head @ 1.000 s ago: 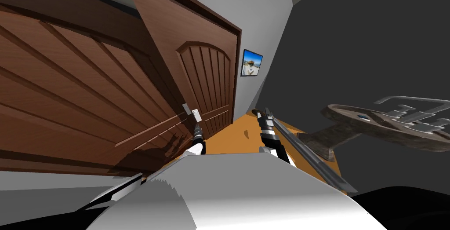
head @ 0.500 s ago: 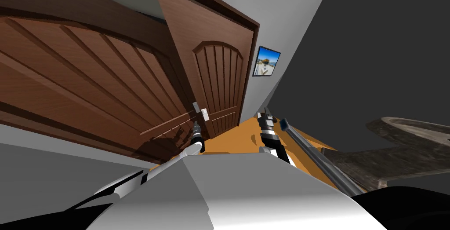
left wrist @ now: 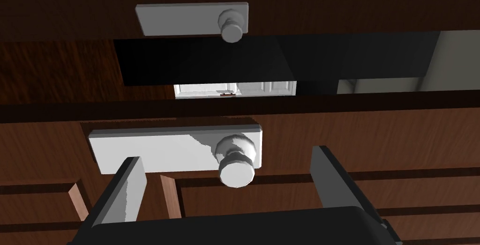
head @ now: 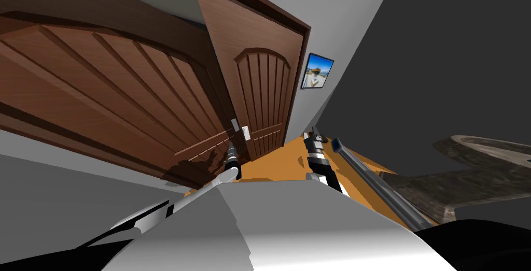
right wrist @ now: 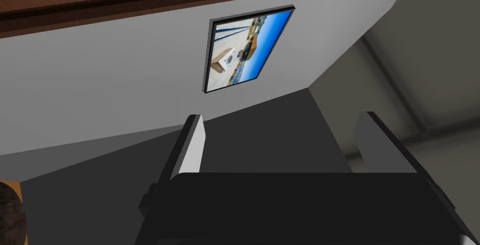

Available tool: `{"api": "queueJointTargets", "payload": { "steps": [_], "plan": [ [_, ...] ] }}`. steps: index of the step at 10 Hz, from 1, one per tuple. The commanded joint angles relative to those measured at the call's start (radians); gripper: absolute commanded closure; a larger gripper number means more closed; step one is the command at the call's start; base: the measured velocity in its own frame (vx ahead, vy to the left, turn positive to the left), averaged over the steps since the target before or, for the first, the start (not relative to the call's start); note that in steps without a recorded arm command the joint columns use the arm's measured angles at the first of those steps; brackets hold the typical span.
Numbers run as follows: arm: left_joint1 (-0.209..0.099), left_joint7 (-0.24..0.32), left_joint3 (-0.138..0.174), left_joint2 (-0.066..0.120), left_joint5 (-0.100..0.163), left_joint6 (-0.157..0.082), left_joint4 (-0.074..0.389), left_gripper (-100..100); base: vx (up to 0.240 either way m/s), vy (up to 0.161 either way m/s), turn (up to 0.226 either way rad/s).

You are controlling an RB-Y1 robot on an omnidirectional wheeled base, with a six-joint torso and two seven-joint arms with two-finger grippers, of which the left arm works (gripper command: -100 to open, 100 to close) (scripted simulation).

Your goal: Push the door open

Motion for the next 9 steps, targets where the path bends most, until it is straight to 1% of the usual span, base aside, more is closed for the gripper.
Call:
{"api": "queueJointTargets", "payload": {
  "steps": [1, 5, 7, 9],
  "plan": [
    [0.0, 0.0, 0.001, 0.0, 0.0, 0.0, 0.001, -100, -0.149, 0.163, 0.005],
    [0.001, 0.0, 0.002, 0.001, 0.002, -0.001, 0.004, -100, -0.132, 0.138, 0.0],
    [0.001, 0.0, 0.004, 0.002, 0.003, -0.001, 0.007, -100, -0.103, 0.197, 0.014],
    [0.001, 0.0, 0.006, 0.003, 0.004, -0.001, 0.009, -100, -0.054, 0.229, 0.018]
  ]
}}
